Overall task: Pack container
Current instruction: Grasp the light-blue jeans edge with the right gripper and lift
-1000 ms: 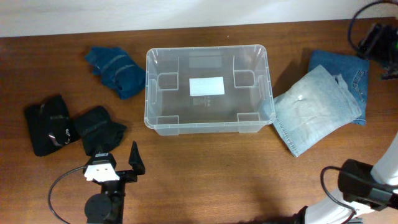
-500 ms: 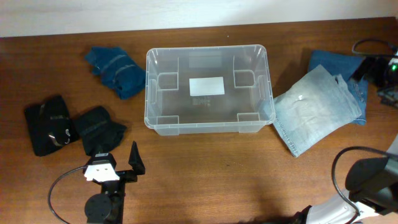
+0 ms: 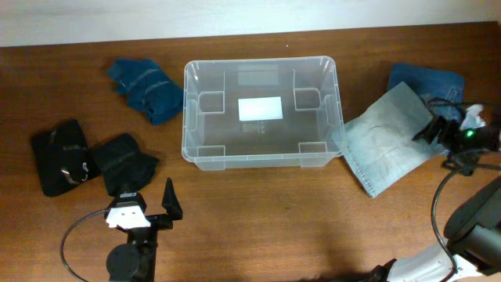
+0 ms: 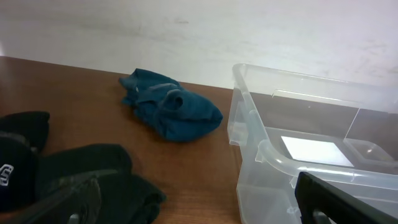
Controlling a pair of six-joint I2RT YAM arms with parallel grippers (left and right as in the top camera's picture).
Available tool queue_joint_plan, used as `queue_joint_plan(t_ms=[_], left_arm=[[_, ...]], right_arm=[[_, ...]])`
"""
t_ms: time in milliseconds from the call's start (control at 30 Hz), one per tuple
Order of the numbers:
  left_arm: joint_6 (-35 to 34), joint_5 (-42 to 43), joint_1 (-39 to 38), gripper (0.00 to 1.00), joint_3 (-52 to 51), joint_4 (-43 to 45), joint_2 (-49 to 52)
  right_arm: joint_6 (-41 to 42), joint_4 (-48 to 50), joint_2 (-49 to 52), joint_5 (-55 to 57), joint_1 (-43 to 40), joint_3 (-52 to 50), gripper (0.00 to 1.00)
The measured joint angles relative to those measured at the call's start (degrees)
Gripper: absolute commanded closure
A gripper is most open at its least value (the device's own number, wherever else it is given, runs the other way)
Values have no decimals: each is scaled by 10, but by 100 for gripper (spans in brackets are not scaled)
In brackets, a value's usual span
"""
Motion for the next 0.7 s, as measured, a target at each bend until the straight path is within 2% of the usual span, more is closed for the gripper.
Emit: queue_joint_plan(t_ms=[300,433,500,600,667,700], left_arm=[[0,0,0,1,0,0,0],[0,0,0,1,0,0,0],[0,0,0,1,0,0,0],[0,0,0,1,0,0,0],[0,0,0,1,0,0,0],[0,0,0,1,0,0,0]], right_arm=[[-35,202,0,-47,0,-173,6],[-39,246,-1,-64,1,-193,16],[-41,263,-1,-69,7,-200,28],[-41,285,-1,-72,23,-204,54],[-43,299,-1,-70,38,-204,79],[-42,303,-1,-70,45,-204,95]])
